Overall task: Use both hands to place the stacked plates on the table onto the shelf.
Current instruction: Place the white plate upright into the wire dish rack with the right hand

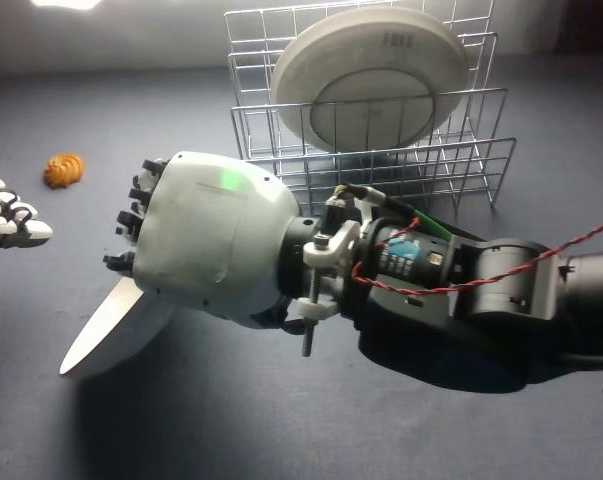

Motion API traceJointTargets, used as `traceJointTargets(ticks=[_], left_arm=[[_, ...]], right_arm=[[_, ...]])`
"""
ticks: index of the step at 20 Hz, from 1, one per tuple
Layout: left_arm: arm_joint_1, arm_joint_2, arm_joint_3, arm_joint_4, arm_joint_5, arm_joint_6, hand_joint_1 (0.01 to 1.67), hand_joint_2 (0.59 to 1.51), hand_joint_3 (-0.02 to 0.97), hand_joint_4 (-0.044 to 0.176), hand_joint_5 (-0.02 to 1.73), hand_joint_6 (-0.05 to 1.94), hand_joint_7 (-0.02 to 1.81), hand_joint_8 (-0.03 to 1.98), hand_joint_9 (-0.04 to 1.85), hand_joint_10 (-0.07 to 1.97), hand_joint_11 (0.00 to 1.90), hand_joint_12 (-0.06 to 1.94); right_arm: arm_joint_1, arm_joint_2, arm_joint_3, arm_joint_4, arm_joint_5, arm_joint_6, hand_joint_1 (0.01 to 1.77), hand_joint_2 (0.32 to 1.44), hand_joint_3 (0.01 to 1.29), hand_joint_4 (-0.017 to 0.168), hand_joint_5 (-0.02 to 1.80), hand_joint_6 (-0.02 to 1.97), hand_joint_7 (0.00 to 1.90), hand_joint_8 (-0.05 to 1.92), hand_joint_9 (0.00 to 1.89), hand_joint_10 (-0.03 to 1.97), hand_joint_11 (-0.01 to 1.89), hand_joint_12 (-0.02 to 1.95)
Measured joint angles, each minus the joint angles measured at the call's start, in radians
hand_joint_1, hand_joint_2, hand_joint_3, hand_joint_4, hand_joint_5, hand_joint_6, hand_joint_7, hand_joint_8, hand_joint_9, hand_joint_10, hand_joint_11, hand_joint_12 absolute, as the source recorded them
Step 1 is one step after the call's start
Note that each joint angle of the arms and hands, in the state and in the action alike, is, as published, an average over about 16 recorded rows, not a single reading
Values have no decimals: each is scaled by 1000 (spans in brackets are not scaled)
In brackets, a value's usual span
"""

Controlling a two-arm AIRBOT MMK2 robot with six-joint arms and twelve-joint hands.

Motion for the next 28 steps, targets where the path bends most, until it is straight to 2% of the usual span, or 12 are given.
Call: traceJointTargets(ticks=[7, 13, 16, 22, 28], left_arm=[[-16, 2, 18, -7, 31, 0, 20, 1119, 16, 5, 26, 18, 18, 9, 16, -10, 16, -10], [-20, 2, 30, -8, 46, 0, 20, 1119, 16, 5, 28, 18, 20, 9, 15, -10, 16, -10], [-20, 3, 33, -8, 49, 0, 20, 1119, 16, 5, 30, 18, 20, 9, 18, -9, 16, -10], [-20, 3, 35, -8, 43, 2, 21, 1119, 16, 5, 29, 18, 20, 9, 20, -9, 16, -9], [-28, 5, 34, -4, -18, 13, 21, 1120, 16, 5, 25, 18, 20, 10, 22, -9, 15, -9]], right_arm=[[15, 88, -96, 51, 61, 9, 1224, 978, 11, -3, 964, 871, 1002, 1032, 1060, 935, 879, 1199], [64, 204, -201, 111, 61, 36, 1255, 978, 12, -3, 949, 875, 970, 1044, 1028, 1091, 876, 1194], [100, 275, -254, 149, 49, 69, 1273, 978, 12, -3, 935, 883, 956, 1053, 1011, 1160, 879, 1196], [182, 416, -332, 215, 5, 170, 1296, 977, 12, -3, 931, 900, 963, 1074, 1027, 1084, 899, 1195], [245, 517, -365, 290, -61, 273, 1313, 976, 12, -3, 938, 892, 982, 1066, 1038, 1021, 907, 1200]])
